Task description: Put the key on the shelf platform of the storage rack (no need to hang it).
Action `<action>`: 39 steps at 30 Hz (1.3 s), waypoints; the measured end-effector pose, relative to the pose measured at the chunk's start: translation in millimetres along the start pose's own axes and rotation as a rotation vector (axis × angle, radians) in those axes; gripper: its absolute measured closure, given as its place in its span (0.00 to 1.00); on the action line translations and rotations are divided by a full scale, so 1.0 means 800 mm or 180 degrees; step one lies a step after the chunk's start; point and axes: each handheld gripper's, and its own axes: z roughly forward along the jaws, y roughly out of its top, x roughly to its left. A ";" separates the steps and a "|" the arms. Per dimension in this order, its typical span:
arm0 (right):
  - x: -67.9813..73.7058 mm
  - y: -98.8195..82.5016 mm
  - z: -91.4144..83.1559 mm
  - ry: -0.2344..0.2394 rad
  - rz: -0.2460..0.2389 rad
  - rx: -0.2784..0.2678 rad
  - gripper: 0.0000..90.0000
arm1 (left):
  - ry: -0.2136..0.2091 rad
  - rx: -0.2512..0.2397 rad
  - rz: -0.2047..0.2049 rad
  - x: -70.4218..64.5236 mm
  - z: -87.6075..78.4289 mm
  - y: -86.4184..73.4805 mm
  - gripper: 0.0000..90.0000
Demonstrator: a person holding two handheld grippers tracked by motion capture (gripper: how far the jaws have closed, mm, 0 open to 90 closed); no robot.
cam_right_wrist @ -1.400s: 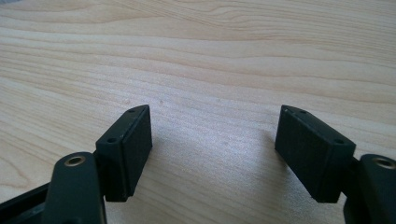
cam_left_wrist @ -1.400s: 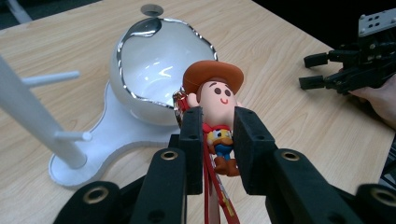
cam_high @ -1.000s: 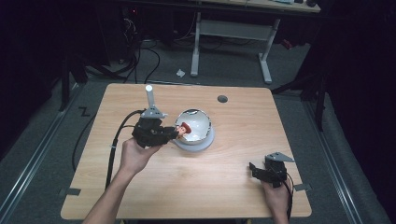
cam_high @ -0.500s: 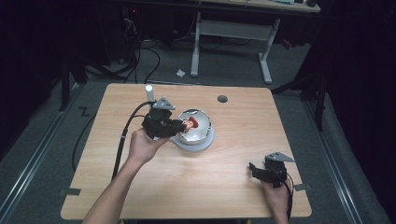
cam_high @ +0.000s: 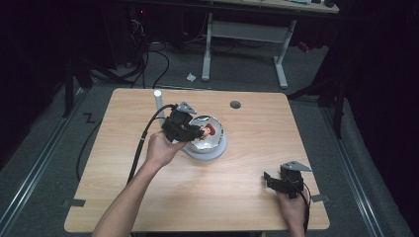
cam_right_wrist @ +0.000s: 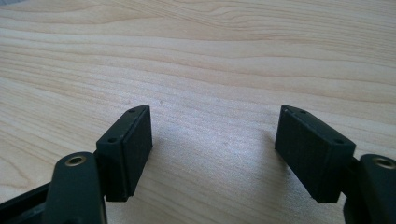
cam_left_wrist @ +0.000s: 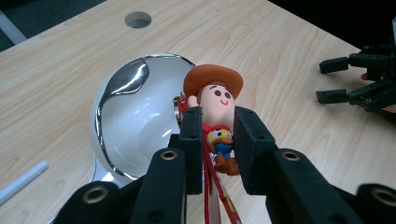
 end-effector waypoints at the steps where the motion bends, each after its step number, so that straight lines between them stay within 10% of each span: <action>1: 0.000 0.000 0.000 0.0000 0.0000 0.0000 0.31 | 0.0000 0.0000 0.0000 0.000 0.000 0.000 0.82; 39: -0.001 0.000 0.000 -0.0006 0.0020 -0.0005 0.31 | 0.0331 0.0316 -0.0042 0.016 0.094 0.002 0.82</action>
